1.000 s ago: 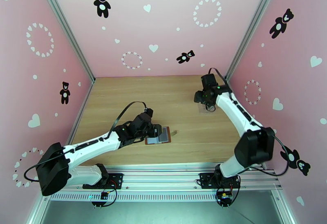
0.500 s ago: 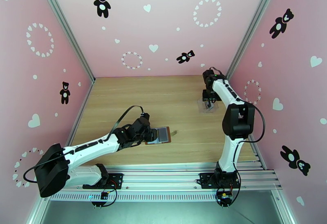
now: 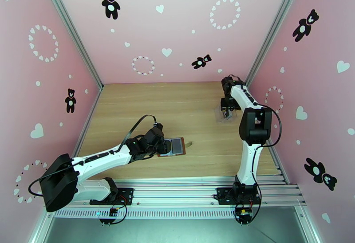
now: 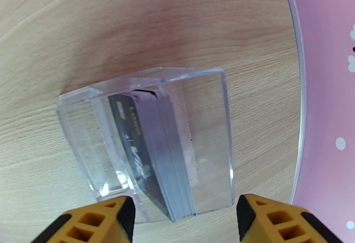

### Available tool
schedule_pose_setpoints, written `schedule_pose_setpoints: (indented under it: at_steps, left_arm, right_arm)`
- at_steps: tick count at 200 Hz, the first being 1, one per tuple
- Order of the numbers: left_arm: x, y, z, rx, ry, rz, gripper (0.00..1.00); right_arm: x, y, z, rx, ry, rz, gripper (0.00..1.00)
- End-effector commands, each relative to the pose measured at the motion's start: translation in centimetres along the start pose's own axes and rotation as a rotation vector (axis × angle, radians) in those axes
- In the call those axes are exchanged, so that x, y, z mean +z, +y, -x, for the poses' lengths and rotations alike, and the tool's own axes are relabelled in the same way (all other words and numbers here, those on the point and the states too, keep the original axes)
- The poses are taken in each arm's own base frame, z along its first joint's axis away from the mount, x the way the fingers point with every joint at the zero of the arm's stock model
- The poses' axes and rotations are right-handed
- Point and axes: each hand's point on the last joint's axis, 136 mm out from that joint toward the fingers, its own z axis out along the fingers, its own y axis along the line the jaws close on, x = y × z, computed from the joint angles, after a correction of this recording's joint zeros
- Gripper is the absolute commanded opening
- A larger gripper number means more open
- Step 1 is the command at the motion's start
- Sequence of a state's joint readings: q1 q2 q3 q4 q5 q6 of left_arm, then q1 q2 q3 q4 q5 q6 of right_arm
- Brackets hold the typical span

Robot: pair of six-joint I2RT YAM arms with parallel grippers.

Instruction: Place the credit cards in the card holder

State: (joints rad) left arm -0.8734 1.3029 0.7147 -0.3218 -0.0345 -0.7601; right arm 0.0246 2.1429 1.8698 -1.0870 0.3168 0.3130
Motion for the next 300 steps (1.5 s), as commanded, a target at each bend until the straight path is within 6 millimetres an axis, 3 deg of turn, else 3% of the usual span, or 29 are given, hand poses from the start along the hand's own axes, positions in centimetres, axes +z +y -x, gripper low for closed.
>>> schedule_pose_setpoints:
  at_steps: [1,57,107,188,300]
  left_arm:
    - [0.4,0.0,-0.1,0.0,-0.002,-0.003,0.53]
    - [0.3,-0.1,0.0,0.003,0.0,-0.002,0.53]
    - [0.3,-0.1,0.0,0.004,0.003,0.002,0.53]
    - [0.5,0.0,-0.1,0.004,0.012,0.012,0.53]
    - [0.7,0.2,-0.3,-0.001,0.016,0.013,0.53]
  right_arm:
    - [0.7,0.3,-0.2,-0.009,0.037,0.011,0.66]
    - [2.5,0.1,-0.3,-0.008,0.074,-0.011,0.65]
    - [2.9,-0.5,0.1,0.004,0.071,-0.039,0.64]
    - [0.9,-2.0,1.2,0.079,0.004,-0.033,0.6]
    - [-0.6,-2.8,1.5,0.088,-0.032,-0.046,0.43]
